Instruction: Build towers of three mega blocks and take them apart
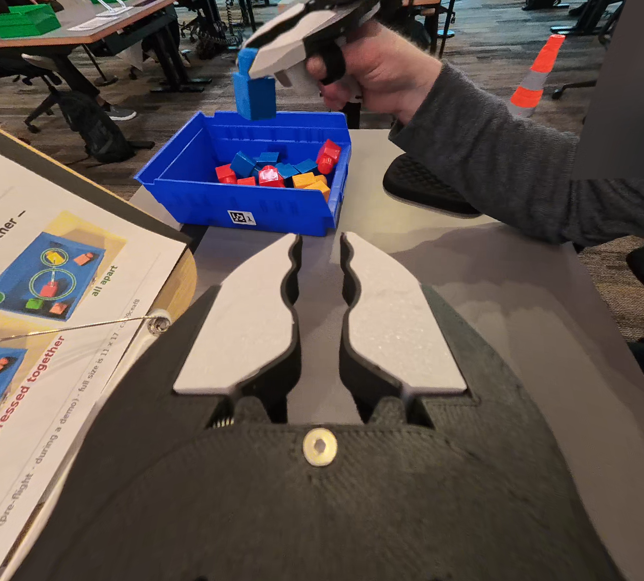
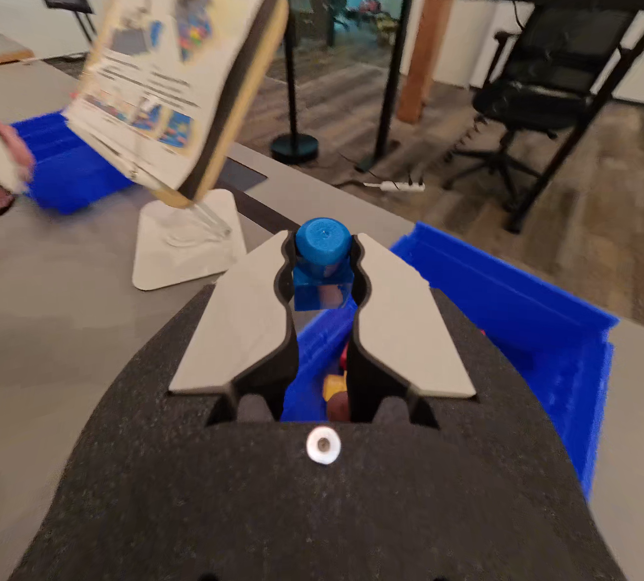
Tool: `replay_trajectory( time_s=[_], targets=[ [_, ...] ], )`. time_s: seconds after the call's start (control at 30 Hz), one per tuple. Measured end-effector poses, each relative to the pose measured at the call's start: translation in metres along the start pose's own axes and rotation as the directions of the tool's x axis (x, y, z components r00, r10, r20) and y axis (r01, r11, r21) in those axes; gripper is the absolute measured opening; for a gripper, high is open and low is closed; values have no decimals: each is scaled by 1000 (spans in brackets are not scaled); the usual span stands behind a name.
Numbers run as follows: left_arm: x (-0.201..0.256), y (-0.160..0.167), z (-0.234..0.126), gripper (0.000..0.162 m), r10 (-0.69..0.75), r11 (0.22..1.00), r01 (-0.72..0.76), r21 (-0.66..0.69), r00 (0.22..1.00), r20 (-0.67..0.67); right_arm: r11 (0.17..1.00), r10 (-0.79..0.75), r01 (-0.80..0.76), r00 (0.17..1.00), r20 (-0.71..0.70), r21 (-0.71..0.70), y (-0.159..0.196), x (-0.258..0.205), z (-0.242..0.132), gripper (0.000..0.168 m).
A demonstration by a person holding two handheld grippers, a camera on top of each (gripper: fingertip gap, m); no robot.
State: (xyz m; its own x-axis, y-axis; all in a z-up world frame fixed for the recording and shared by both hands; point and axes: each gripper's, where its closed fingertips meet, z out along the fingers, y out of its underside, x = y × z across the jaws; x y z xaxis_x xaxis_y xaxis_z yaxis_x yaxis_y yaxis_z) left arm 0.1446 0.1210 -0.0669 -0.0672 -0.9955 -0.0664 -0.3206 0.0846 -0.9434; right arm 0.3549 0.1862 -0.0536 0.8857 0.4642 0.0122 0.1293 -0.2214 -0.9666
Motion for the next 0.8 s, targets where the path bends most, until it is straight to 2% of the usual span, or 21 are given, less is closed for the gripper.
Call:
replay_trajectory(
  time_s=[0.2,0.3,0.43,0.6,0.8],
  targets=[
    [-1,3,3,21,-6,1000,6,-10,1000,7,978,166,-174,983,-78,-112,48,38,11,31],
    [-1,2,4,23,-9,1000,9,-7,1000,8,967,219,-232,968,-123,-106,56,50,13,42],
    [-2,1,2,25,5,1000,-5,-13,1000,30,978,180,-192,974,-136,-81,43,46,9,43],
    [-8,-7,-7,26,21,1000,-21,9,997,81,991,125,-128,989,-76,-36,17,21,10,42],
    [-20,-25,-41,29,66,997,-71,23,978,199,996,89,-89,995,-34,0,-1,1,11,41]
  ],
)
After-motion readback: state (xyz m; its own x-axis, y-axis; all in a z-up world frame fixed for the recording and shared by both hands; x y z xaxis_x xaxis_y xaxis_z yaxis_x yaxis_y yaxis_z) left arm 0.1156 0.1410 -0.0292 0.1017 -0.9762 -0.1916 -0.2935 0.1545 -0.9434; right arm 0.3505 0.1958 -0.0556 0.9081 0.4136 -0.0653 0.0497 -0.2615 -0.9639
